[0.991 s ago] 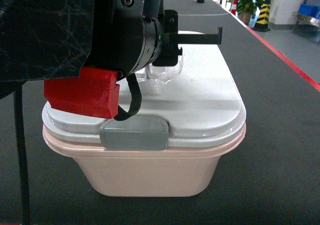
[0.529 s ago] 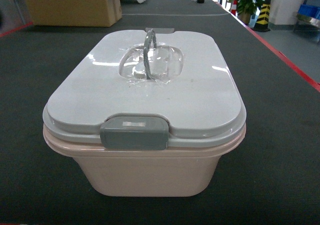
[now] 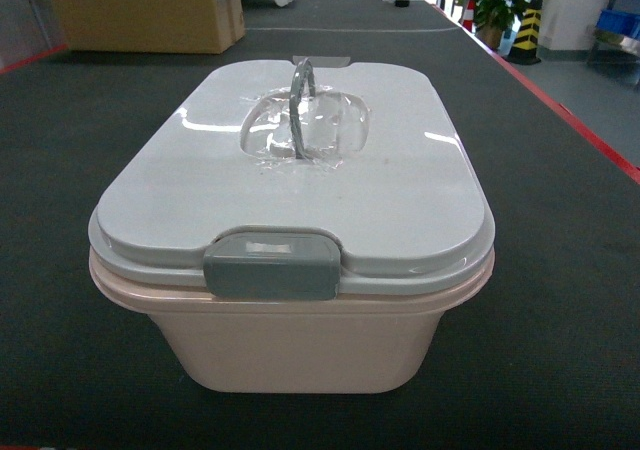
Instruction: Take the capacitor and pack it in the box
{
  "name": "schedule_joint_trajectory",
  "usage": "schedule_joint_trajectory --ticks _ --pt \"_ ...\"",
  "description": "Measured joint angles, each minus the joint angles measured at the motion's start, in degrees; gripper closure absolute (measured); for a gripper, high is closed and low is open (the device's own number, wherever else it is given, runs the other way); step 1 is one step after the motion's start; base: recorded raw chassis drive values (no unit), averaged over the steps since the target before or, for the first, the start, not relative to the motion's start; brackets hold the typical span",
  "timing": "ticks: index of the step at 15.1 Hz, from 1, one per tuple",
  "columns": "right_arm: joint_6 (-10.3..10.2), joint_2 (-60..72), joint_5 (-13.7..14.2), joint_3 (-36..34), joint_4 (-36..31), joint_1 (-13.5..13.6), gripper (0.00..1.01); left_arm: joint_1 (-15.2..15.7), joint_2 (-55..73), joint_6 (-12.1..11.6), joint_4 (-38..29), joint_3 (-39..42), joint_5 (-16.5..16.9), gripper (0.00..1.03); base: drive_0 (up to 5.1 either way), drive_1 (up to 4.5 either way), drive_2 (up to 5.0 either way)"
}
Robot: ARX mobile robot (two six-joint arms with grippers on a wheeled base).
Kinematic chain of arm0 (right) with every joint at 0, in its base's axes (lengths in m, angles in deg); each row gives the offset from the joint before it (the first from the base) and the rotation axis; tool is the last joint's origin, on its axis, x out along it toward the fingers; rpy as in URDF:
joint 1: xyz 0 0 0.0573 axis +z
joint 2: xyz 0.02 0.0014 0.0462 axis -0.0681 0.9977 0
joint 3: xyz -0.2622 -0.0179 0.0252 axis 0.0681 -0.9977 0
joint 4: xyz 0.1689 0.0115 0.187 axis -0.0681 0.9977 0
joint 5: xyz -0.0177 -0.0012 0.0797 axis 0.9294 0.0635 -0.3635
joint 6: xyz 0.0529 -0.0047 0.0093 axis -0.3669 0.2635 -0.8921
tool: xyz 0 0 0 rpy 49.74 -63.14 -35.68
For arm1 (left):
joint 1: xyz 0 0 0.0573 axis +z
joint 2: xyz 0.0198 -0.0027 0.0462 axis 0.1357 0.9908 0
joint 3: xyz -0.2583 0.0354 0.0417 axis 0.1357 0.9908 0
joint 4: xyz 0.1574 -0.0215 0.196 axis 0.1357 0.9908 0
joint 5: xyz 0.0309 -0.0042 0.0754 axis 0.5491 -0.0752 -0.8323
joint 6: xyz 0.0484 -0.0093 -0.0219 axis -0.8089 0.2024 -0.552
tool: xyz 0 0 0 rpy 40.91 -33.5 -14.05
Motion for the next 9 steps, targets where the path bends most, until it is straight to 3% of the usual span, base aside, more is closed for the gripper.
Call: schedule_joint_trajectory --ticks 1,2,3,4,6,9 --pt "0.0 0.0 0.0 0.0 0.04 0.0 0.03 0.0 -0.02 0.46 0.0 0.0 0.02 0.05 0.0 0.0 0.0" --pt "0.0 0.0 0.0 0.0 0.02 0.0 0.03 1.2 -2.69 2.32 8.74 -0.92 3.69 0.11 0.0 0.0 0.0" --pt "0.0 0.0 0.0 0.0 0.0 0.0 0.03 3.54 -8.13 4.87 16.35 -0.22 9.33 0.24 0.0 0.0 0.0" --pt "0.0 0.0 0.0 0.0 0.02 0.0 0.03 6.21 -13.09 6.54 20.33 1.25 12.17 0.36 0.0 0.0 0.0" --pt "0.0 0.0 0.0 0.0 0.02 0.0 0.03 10.38 -19.1 7.63 25.05 4.22 16.74 0.63 0.0 0.0 0.0" --pt "0.0 0.0 0.0 0.0 0.0 0.0 0.03 14.62 -27.23 8.04 30.05 6.23 20.98 0.99 0.0 0.0 0.0"
